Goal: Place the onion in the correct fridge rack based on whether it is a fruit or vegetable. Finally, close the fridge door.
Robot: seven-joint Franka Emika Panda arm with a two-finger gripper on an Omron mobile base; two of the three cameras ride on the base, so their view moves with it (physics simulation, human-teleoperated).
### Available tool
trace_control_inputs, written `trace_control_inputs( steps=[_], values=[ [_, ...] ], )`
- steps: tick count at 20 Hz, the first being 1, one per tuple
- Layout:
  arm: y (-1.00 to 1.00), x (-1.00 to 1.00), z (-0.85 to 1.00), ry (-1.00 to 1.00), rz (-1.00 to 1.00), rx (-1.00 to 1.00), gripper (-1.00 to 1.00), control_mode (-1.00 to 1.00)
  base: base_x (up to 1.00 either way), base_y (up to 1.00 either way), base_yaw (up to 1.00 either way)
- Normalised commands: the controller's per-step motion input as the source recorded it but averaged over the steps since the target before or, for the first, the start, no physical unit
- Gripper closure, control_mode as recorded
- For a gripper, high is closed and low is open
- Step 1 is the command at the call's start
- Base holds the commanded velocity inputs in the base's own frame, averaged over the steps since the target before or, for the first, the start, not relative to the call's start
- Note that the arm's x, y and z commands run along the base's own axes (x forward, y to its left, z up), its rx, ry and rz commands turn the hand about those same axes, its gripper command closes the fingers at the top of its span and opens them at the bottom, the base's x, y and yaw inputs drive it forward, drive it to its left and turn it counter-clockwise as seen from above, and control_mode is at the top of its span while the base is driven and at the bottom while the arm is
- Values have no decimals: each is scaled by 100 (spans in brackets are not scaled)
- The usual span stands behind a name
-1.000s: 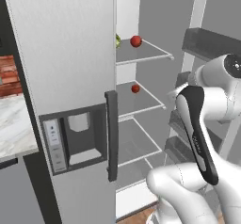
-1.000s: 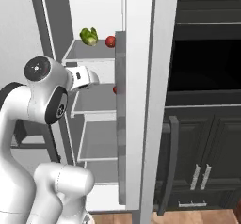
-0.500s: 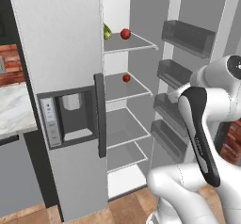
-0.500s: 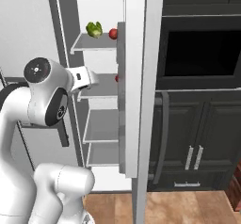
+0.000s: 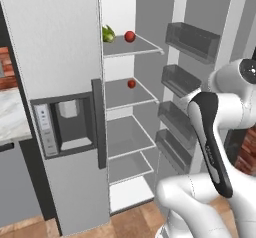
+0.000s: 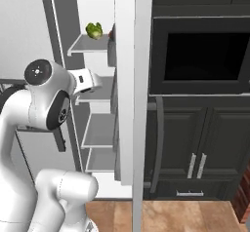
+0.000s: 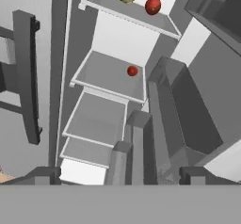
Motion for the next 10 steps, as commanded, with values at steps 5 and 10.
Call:
trace_control_inputs(
  steps=[5, 10],
  values=[
    [-15, 0, -7, -4, 2, 0, -100, -100, 0, -9, 1],
    [-62, -17, -13, -7, -4, 1, -100, -100, 0, 0, 0]
  ],
)
